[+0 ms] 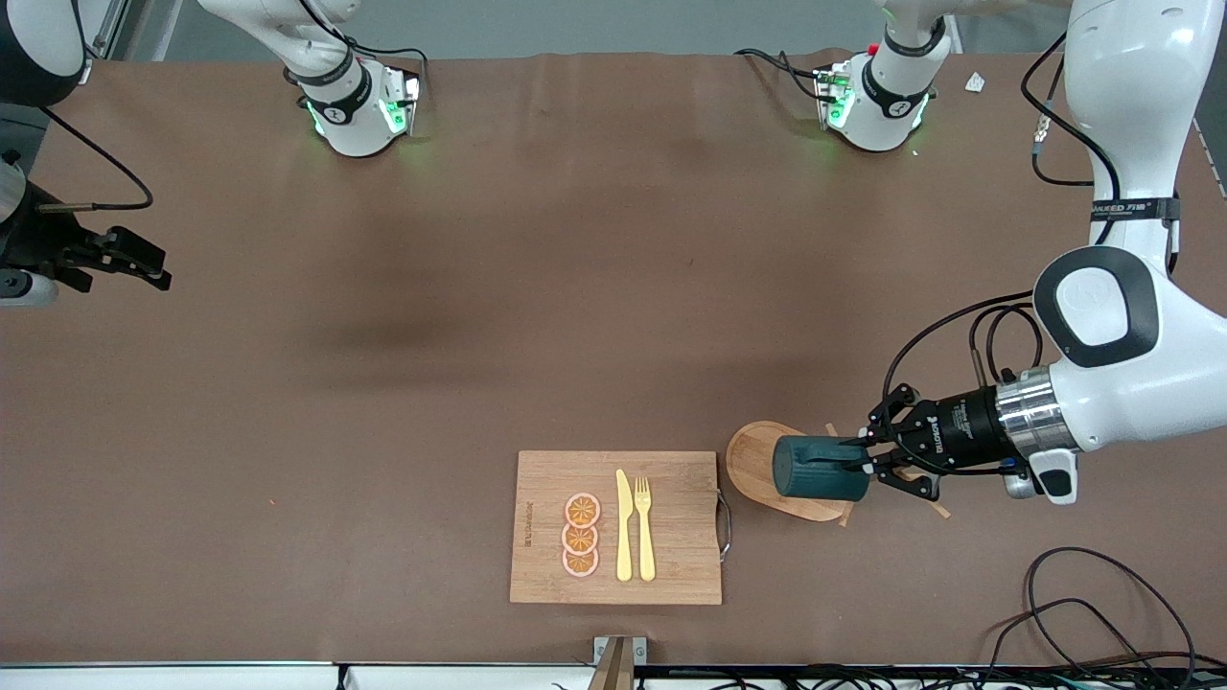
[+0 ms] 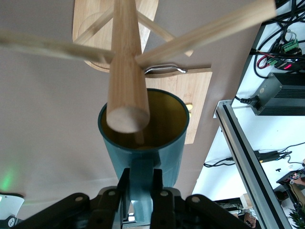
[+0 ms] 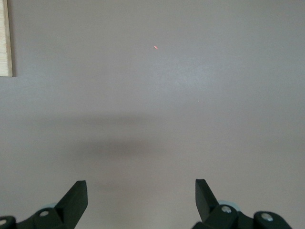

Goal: Pass cup and hang on rack
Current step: 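Hook the mug handle onto a rack peg with the left gripper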

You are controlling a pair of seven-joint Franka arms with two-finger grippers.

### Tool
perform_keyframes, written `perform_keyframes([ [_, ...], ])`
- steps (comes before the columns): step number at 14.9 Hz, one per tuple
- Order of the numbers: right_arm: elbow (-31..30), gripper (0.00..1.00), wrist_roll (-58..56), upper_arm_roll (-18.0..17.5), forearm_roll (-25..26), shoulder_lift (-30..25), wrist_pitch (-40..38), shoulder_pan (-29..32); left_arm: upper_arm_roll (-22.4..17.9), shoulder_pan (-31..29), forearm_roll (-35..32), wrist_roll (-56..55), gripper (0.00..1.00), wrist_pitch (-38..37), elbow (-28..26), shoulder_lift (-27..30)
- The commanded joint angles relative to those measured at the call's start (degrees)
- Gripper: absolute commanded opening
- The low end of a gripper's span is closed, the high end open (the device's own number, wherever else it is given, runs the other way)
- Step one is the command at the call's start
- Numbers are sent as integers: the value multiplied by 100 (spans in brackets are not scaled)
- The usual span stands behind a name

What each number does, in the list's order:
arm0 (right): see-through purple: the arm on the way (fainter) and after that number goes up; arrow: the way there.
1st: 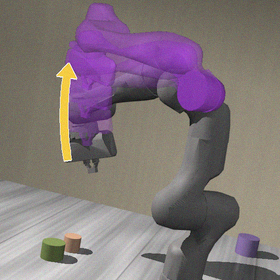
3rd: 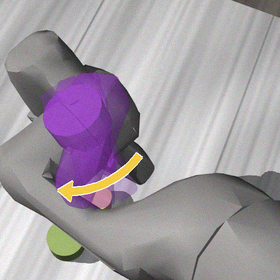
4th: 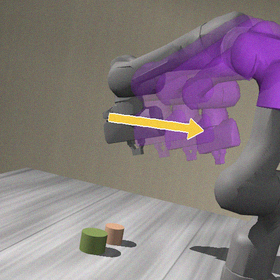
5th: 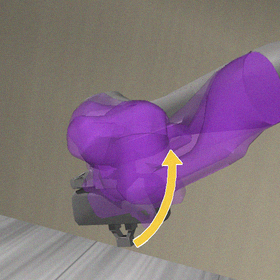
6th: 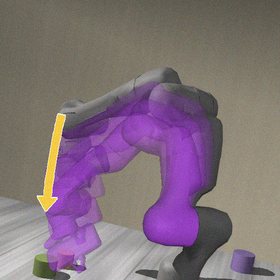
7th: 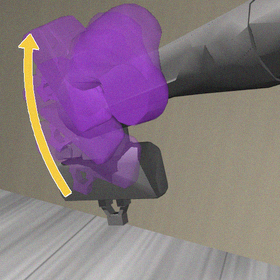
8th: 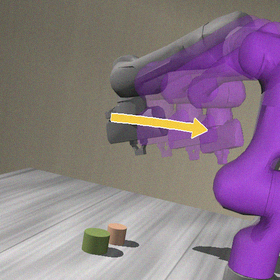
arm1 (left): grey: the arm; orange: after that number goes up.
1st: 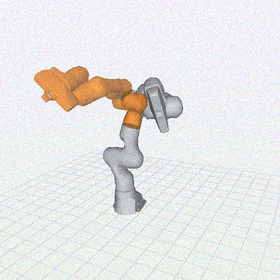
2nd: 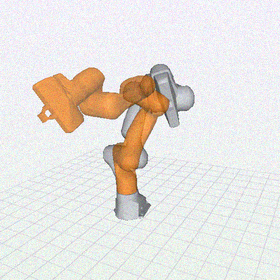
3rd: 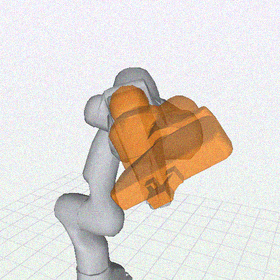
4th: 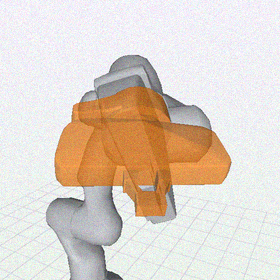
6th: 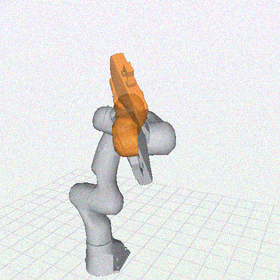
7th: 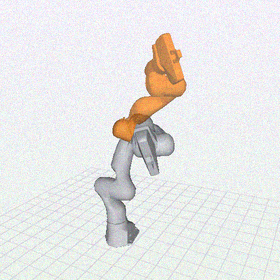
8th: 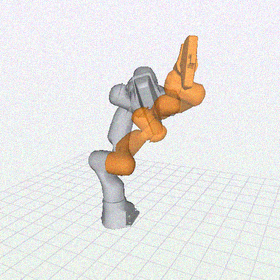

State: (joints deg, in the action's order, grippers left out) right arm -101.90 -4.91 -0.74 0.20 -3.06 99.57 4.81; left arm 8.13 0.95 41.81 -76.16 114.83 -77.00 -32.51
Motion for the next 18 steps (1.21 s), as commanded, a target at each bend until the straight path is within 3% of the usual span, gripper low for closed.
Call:
perform_keyframes([
  [1,-207,100,8,4,-81,-186,89,12,31,-33,126,137,1,92,1,-54],
  [14,-172,100,-1,4,-81,-229,63,12,31,-182,126,374,8,101,1,-186],
  [15,-163,100,-1,4,-73,-247,63,20,40,-182,126,365,18,101,1,-186],
  [17,-146,100,-1,12,-72,-256,54,20,40,-191,134,357,51,109,1,-186],
  [18,-137,100,-1,4,-72,-265,45,20,31,-191,134,365,59,109,1,-194],
])
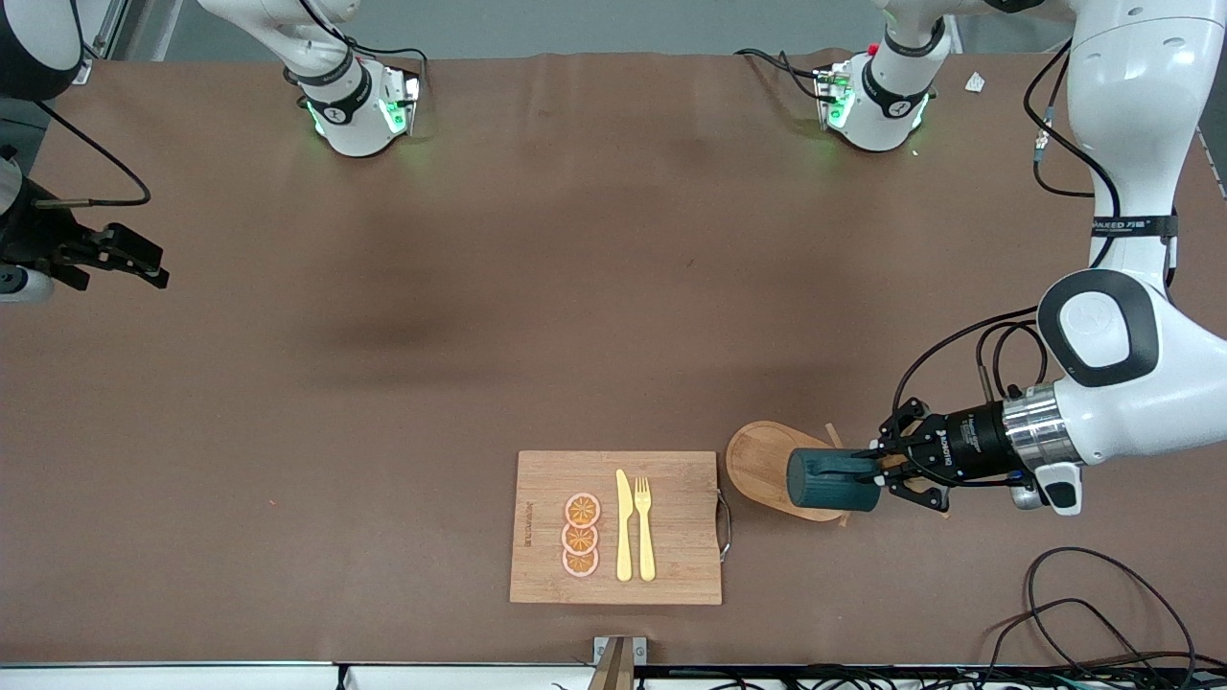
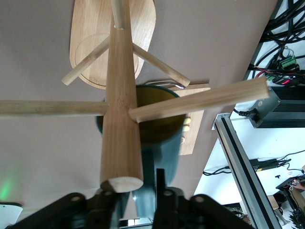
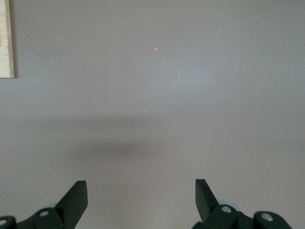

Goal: Pass cup and hang on rack
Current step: 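Hook the mug handle onto a rack peg with the left gripper, then open the left gripper and raise it off the mug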

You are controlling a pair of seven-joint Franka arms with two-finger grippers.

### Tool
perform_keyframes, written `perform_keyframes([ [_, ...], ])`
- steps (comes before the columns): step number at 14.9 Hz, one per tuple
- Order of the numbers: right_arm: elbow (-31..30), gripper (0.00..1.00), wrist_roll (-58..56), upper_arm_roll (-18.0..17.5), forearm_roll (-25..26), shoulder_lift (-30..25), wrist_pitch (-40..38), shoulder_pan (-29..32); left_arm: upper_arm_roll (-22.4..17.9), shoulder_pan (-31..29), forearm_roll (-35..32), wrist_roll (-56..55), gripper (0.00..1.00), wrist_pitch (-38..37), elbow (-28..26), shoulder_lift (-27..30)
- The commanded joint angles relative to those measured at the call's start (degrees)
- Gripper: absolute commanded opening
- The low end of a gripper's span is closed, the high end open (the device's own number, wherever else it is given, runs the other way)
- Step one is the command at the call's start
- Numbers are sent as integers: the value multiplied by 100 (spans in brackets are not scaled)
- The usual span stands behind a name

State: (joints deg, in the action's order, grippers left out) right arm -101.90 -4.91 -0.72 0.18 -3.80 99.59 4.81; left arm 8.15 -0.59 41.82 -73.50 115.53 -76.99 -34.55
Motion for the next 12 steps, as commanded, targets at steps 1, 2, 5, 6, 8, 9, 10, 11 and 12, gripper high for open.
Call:
perform_keyframes([
  [1,-111,100,-1,2,-71,-191,34,12,29,-38,134,99,71,39,0,10],
  [2,-102,100,-1,2,-71,-183,34,11,29,-29,134,99,88,39,8,19],
  [5,-23,100,-1,2,-71,-183,-62,11,47,6,134,82,99,39,26,54],
  [6,55,100,-1,2,-71,-183,-141,11,82,23,125,99,99,39,35,89],
  [8,275,100,-1,2,-71,-174,-386,11,108,67,64,73,99,31,87,194],
  [9,398,100,8,-7,-71,-174,-518,11,108,120,-67,73,99,13,131,247],
  [10,538,100,8,-7,-71,-165,-641,11,126,233,-416,82,99,13,149,300],
  [11,679,100,8,-7,-80,-156,-773,3,178,348,-829,125,99,4,149,378],
  [12,758,100,8,-7,-80,-156,-861,3,222,488,-1303,195,99,4,149,466],
])
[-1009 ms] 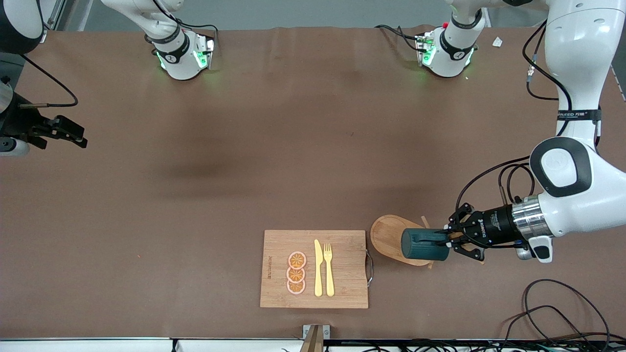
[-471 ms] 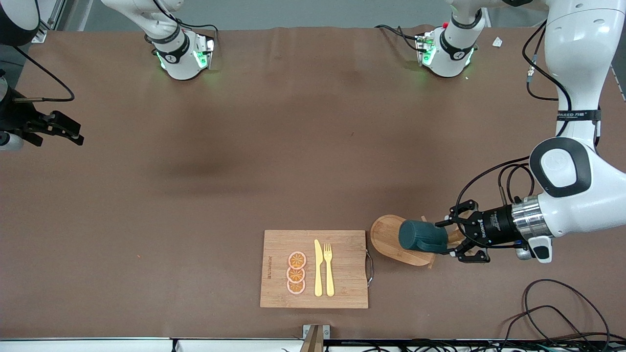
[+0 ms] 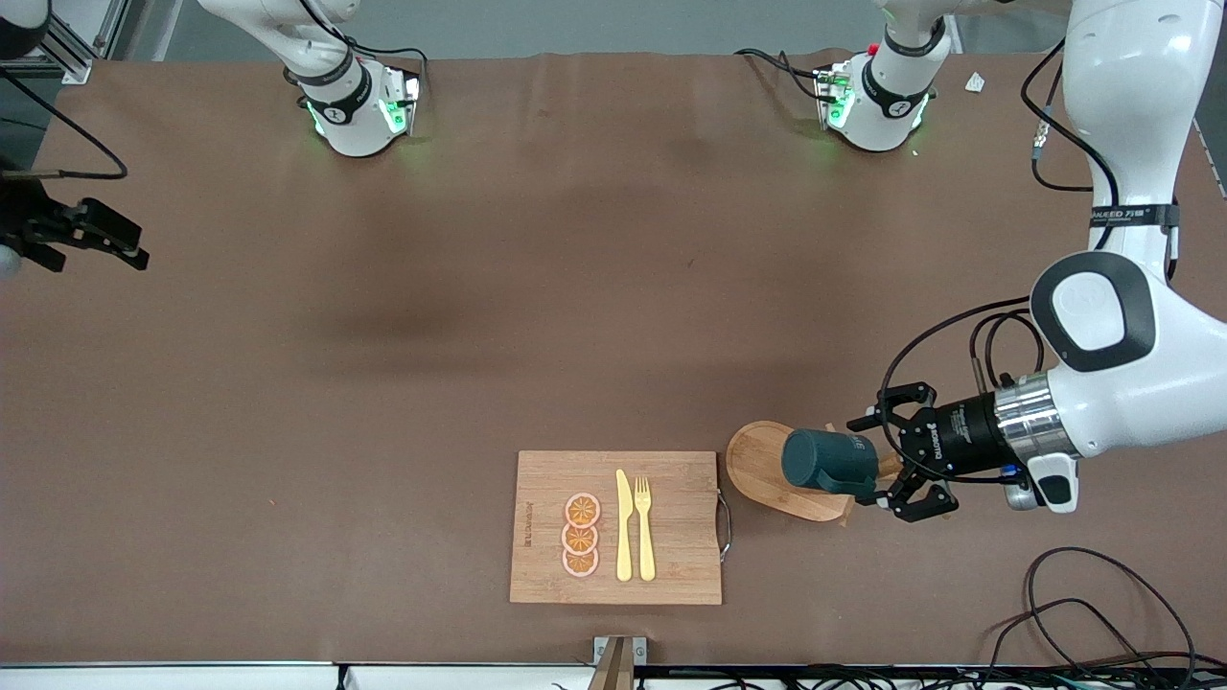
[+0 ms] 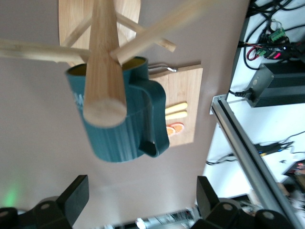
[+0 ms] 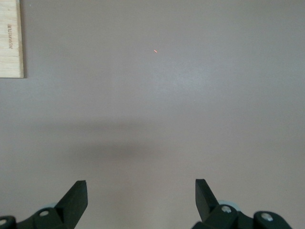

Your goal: Pass cup and hang on rack

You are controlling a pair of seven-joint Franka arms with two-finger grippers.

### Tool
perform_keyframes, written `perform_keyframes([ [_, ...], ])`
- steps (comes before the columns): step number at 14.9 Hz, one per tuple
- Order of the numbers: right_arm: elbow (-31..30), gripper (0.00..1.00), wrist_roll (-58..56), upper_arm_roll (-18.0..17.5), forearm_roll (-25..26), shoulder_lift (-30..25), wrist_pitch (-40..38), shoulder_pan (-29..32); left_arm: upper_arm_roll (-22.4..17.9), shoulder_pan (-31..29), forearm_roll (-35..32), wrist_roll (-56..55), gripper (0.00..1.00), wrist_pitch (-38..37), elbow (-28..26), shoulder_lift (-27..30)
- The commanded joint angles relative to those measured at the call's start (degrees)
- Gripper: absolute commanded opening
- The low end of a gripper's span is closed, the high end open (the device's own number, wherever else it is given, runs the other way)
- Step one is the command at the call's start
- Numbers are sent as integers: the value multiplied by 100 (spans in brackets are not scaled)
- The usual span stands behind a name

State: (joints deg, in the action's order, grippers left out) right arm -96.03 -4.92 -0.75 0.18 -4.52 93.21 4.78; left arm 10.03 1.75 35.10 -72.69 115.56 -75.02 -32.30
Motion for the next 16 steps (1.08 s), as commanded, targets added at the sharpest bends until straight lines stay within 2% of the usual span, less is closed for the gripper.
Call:
perform_keyframes([
  [1,242,100,8,-13,-71,-93,-294,5,69,386,-1080,167,99,-7,-48,285],
  [4,313,100,17,-22,-79,-93,-365,-3,402,414,-2048,632,100,-156,-57,601],
  [7,330,100,761,-66,-97,-102,-531,-38,780,422,-3322,1229,100,-823,-48,847],
  [9,383,100,834,-66,-97,-102,-567,-82,1018,370,-3894,1651,100,-930,-57,1040],
  [16,410,100,790,-101,-18,-93,-646,-144,948,133,-4099,3469,100,-2001,-65,1919],
])
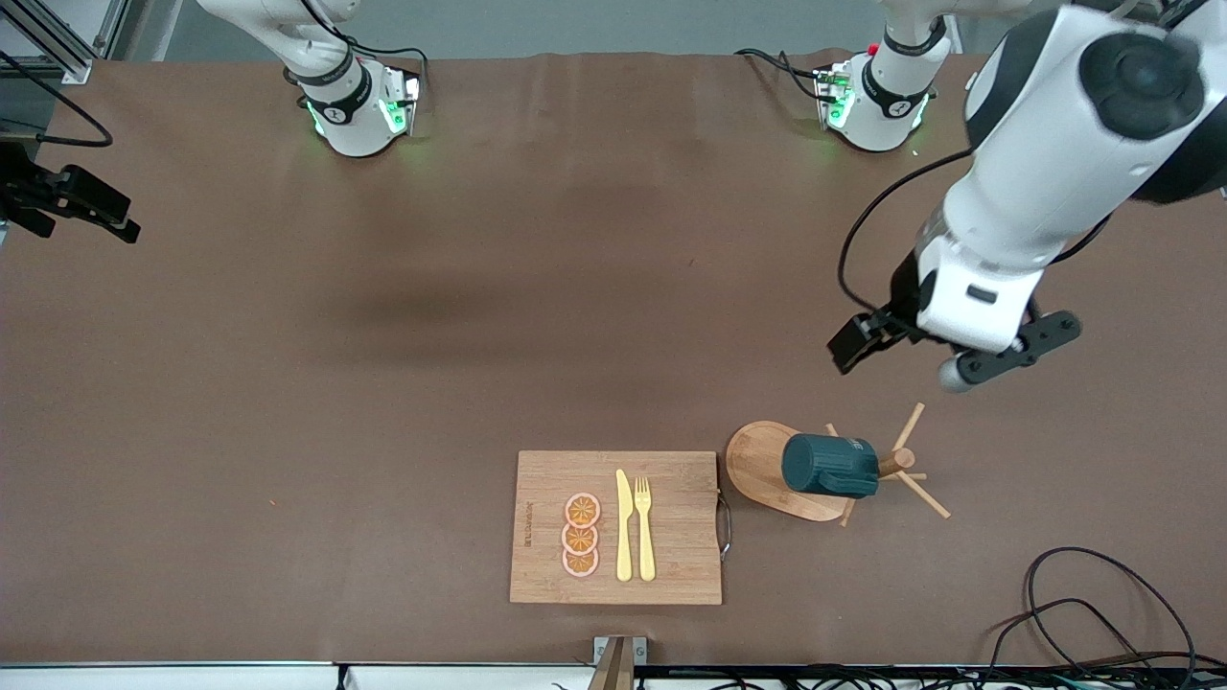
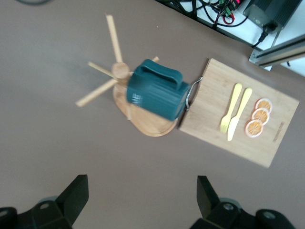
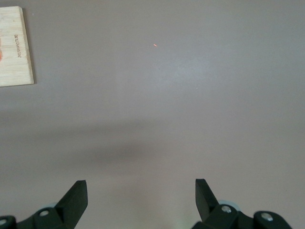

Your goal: Pass cup and hang on rack

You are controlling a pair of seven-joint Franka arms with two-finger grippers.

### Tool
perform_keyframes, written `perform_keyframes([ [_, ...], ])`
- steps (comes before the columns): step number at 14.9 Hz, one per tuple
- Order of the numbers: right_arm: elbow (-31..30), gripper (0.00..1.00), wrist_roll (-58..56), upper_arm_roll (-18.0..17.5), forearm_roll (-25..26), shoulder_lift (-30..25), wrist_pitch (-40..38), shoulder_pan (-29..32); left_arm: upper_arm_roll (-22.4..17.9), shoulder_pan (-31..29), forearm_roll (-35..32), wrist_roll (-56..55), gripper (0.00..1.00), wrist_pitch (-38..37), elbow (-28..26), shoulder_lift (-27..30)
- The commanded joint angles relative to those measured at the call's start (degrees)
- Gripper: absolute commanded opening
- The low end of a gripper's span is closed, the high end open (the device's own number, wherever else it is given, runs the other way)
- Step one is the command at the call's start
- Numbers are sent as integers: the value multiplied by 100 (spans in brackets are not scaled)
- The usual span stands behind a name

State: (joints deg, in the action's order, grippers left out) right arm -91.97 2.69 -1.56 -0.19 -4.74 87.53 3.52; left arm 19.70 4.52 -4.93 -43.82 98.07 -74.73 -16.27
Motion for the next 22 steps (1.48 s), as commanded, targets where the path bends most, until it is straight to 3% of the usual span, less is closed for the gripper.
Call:
perform_keyframes([
  [1,47,100,30,-12,36,-62,-78,-18,-27,-275,-96,942,100,-358,-95,404],
  [3,57,100,29,-3,36,-62,-78,-18,34,-653,-70,1837,100,-569,-95,562],
  [6,57,100,47,-3,36,-62,-43,-18,-97,-672,-34,2877,100,-771,-139,852],
  [9,57,100,73,-3,36,-45,-25,-44,-484,-523,44,3334,100,-1263,-165,1134],
  [12,74,100,56,-3,27,-45,-25,-71,-808,-514,272,3844,100,-1502,-559,1598],
  [15,83,100,65,-3,27,-45,-34,-71,-1152,-268,300,3943,100,-1563,-1052,2003],
  [18,83,100,65,-11,27,-45,-43,-80,-1144,-259,300,3960,100,-1546,-1552,2320],
  [22,83,100,56,-3,45,-45,-34,-62,-1170,-276,572,3925,100,-1450,-1651,2392],
])
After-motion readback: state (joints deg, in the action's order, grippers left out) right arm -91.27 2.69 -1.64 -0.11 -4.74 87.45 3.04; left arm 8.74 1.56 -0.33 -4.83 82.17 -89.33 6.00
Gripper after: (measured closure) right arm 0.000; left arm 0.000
